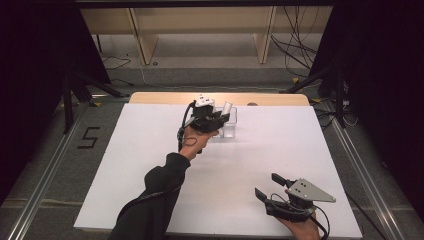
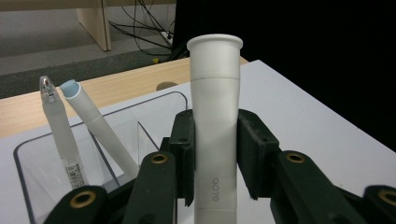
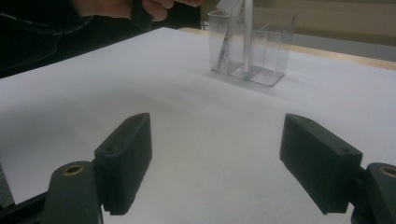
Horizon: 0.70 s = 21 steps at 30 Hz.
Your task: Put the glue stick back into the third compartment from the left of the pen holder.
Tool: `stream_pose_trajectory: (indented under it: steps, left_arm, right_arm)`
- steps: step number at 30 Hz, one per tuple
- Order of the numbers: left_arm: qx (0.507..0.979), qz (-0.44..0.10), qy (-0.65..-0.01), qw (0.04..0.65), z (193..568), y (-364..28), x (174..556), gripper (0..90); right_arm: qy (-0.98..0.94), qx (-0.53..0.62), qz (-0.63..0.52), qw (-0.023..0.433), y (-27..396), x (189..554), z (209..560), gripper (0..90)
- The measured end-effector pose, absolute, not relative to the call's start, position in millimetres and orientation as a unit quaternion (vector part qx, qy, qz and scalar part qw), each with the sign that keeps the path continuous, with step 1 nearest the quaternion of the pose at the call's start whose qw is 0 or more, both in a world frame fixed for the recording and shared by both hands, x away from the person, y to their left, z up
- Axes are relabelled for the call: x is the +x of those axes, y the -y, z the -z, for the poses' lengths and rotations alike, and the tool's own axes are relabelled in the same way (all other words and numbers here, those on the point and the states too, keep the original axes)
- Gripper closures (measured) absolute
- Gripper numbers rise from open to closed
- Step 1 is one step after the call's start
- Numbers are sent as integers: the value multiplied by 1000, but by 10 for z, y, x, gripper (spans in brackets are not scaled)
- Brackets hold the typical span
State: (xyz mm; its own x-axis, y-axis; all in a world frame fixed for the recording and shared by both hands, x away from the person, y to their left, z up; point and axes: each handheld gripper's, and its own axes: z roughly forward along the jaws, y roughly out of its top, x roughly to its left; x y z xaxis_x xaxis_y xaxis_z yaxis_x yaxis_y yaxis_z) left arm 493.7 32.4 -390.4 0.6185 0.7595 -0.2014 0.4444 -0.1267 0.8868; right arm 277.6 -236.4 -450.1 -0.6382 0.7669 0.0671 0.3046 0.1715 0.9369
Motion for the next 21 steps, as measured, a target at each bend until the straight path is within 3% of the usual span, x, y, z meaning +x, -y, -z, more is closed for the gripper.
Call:
stream_pose_trajectory:
  steps: [21]
  left_arm:
    - [711, -173, -452, 510, 4039, -67, 5270, 690]
  right_arm:
    - [-734, 363, -535, 206, 2361, 2767, 4515, 250]
